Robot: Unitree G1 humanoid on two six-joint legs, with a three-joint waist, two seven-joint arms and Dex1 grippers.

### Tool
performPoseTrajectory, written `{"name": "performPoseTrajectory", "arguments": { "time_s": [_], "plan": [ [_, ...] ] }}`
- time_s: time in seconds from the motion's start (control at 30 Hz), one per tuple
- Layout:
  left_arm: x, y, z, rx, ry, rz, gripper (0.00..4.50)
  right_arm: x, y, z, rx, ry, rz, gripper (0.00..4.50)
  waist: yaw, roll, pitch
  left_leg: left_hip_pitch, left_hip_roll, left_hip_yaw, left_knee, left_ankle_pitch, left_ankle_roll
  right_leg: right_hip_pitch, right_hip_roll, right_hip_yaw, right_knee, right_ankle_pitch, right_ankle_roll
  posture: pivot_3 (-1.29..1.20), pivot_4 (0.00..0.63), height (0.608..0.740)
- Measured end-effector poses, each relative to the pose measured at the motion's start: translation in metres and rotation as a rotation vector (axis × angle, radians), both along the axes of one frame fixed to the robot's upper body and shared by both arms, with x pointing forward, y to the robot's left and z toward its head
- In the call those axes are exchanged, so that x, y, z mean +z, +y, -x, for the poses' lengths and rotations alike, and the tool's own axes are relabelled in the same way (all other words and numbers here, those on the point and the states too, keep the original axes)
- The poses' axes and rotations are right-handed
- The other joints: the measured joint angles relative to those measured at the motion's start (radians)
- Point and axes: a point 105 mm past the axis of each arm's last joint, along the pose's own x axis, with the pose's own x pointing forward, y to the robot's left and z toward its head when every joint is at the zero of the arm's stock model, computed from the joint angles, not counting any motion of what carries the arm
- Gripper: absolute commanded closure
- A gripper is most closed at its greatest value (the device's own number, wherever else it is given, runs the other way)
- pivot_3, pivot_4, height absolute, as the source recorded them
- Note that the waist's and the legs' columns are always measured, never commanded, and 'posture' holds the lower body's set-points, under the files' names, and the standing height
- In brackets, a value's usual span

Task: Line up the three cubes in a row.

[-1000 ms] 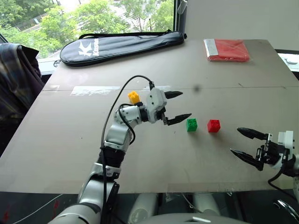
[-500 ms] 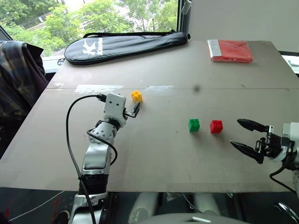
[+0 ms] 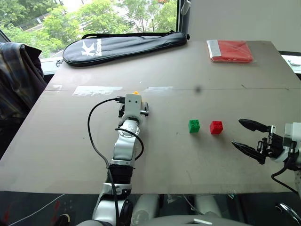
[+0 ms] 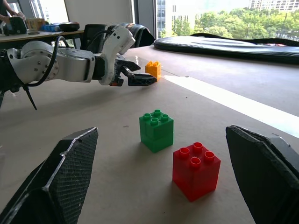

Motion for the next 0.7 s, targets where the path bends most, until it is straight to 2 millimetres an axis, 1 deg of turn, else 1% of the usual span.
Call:
{"name": "performPoseTrajectory", "arguments": {
  "time_s": [0.13, 0.33, 0.67, 0.7],
  "plan": [
    [0.003, -0.004, -0.013, 0.048, 0.001, 0.001, 0.02, 0.000, 0.000, 0.000, -0.002, 0.000, 0.001, 0.00, -0.001, 0.000, 0.000, 0.000, 0.000, 0.000, 0.000, 0.000, 0.000, 0.000, 0.000, 0.000, 0.000, 0.000, 0.000, 0.00, 0.150, 0.712],
    [0.005, -0.010, -0.022, 0.072, -0.003, -0.002, 0.02, 0.001, 0.000, 0.000, -0.008, -0.004, -0.006, 0.00, 0.000, 0.000, 0.000, 0.000, 0.000, 0.000, 0.000, 0.000, 0.000, 0.000, 0.000, 0.000, 0.000, 0.000, 0.000, 0.00, 0.150, 0.712],
    [0.005, -0.002, -0.022, 0.190, 0.008, 0.018, 0.02, 0.005, 0.002, 0.002, -0.016, -0.020, -0.019, 0.00, -0.002, 0.000, 0.000, 0.000, 0.000, 0.000, 0.000, 0.000, -0.001, 0.000, 0.000, 0.000, 0.000, 0.000, 0.001, 0.00, 0.150, 0.712],
    [0.004, -0.001, -0.021, 0.202, 0.009, 0.023, 0.26, 0.005, 0.002, 0.002, -0.016, -0.020, -0.019, 0.00, -0.002, 0.000, 0.000, 0.000, 0.000, 0.000, 0.000, 0.000, -0.001, 0.000, 0.000, 0.001, 0.000, 0.000, 0.001, 0.00, 0.150, 0.712]
  ]
}}
